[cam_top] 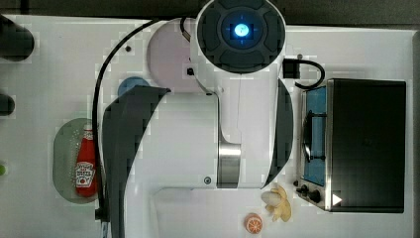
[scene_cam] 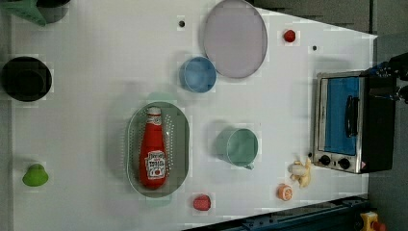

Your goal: Pick ketchup from strainer and place it on the table

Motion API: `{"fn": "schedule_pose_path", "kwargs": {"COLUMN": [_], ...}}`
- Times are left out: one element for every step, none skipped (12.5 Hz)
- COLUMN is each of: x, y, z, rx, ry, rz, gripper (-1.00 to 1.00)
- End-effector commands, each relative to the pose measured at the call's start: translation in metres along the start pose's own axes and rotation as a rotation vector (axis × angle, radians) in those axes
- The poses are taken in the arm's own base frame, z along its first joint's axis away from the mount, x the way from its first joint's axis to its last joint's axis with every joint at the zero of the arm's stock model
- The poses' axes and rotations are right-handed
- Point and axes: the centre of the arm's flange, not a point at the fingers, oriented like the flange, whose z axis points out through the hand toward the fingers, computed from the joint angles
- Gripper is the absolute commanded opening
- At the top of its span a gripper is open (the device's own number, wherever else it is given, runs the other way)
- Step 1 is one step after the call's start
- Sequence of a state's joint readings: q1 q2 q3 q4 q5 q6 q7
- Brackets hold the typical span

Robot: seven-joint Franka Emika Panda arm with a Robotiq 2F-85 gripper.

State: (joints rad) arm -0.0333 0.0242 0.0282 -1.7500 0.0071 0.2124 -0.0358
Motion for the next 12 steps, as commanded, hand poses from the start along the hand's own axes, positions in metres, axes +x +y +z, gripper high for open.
{"fn": "schedule_pose_path", "kwargs": {"x": [-0.053,-0.065,-0.081,-0.100,-0.121,-0.143,-0.164,-0.187,-0.210,-0.232,-0.255,-0.278], "y": [0.028,0.014,-0.004,-0.022,-0.040,-0.057,-0.072,-0.088,-0.102,-0.116,-0.128,-0.138], "z": [-0.024,-0.021,-0.016,-0.012,-0.006,-0.001,0.005,0.010,0.016,0.024,0.034,0.045], "rx": [-0.017,-0.020,-0.026,-0.034,-0.045,-0.055,-0.063,-0.068,-0.070,-0.069,-0.071,-0.072], "ry": [-0.054,-0.058,-0.060,-0.062,-0.066,-0.070,-0.073,-0.073,-0.074,-0.077,-0.085,-0.093], "rz": [0.028,-0.005,-0.050,-0.098,-0.148,-0.198,-0.245,-0.297,-0.347,-0.395,-0.445,-0.493], "gripper": [0.58,0.81,1.00,1.00,1.00,1.00,1.00,1.00,1.00,1.00,1.00,1.00]}}
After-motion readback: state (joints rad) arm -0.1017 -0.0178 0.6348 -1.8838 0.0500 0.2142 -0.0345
